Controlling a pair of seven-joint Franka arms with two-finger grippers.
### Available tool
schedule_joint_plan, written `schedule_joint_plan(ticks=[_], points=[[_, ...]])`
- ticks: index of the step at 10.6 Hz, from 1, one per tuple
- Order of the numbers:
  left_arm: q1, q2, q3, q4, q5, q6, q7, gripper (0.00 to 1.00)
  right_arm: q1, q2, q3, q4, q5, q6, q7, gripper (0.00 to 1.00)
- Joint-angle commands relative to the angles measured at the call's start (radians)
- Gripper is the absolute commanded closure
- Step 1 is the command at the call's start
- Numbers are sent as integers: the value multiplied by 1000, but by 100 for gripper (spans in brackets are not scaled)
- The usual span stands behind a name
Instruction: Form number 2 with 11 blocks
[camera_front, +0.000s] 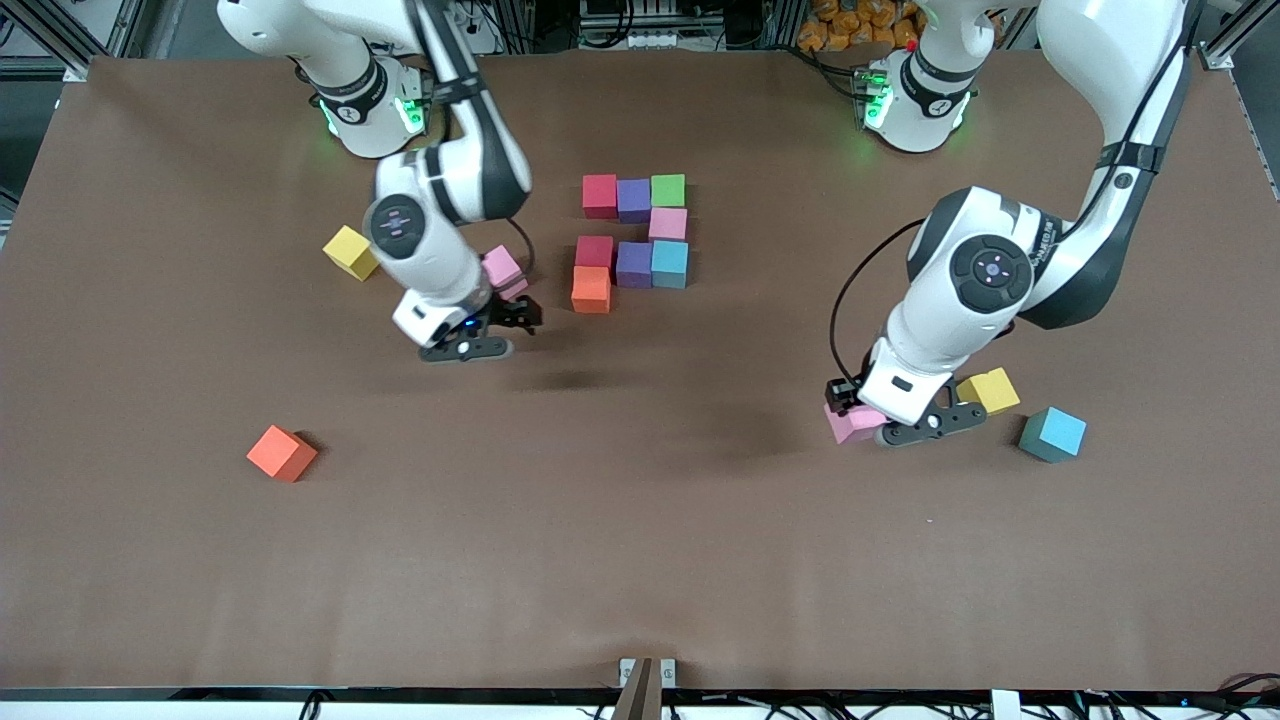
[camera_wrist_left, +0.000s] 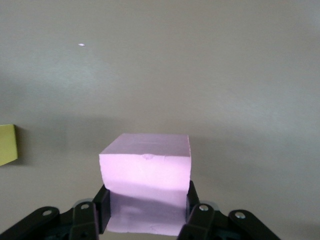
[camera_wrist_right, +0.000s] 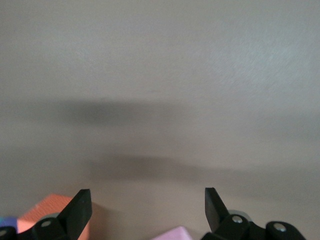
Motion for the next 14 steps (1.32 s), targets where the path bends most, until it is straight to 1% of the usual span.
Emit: schedule_joint_plan(ticks=[1, 2, 3, 4, 5, 6, 7, 8, 10, 11, 12, 13, 14], points=[[-27, 7, -56, 15, 18, -24, 2, 46, -60, -24, 11, -27, 5, -10, -222, 0], [-61, 22, -56, 30, 48, -24, 2, 46, -66, -32, 9, -50, 7, -6, -299, 0], [-90, 39, -56, 43, 76, -24, 2, 46, -63, -62, 11, -80, 5, 10, -353, 0], [-122, 56, -55, 60, 79, -22, 2, 46, -56, -92, 16, -108, 5, 29, -396, 0], [-153, 85, -55, 92, 79, -24, 0, 46, -56, -130, 19, -155, 4, 68, -448, 0], [-194, 119, -55, 116, 81, -22, -4, 46, -54, -182, 28, -235, 4, 158, -496, 0], [-248, 145, -52, 124, 79, -22, -4, 46, -54, -229, 67, -317, 4, 248, -517, 0], [-298, 168, -38, 141, 79, -21, -7, 48, -54, -262, 100, -374, 4, 307, -525, 0], [-372, 211, -6, 182, 93, -21, -7, 50, -54, -290, 173, -456, 5, 426, -521, 0], [-395, 236, 2, 207, 104, -21, -6, 50, -54, -290, 210, -482, 8, 472, -510, 0], [-426, 259, 5, 237, 110, -21, -12, 50, -54, -291, 226, -491, 10, 477, -510, 0], [-462, 283, 29, 273, 110, -21, -49, 50, -54, -294, 236, -507, 16, 497, -505, 0], [-502, 303, 64, 309, 107, -22, -94, 50, -54, -293, 264, -530, 33, 537, -486, 0]])
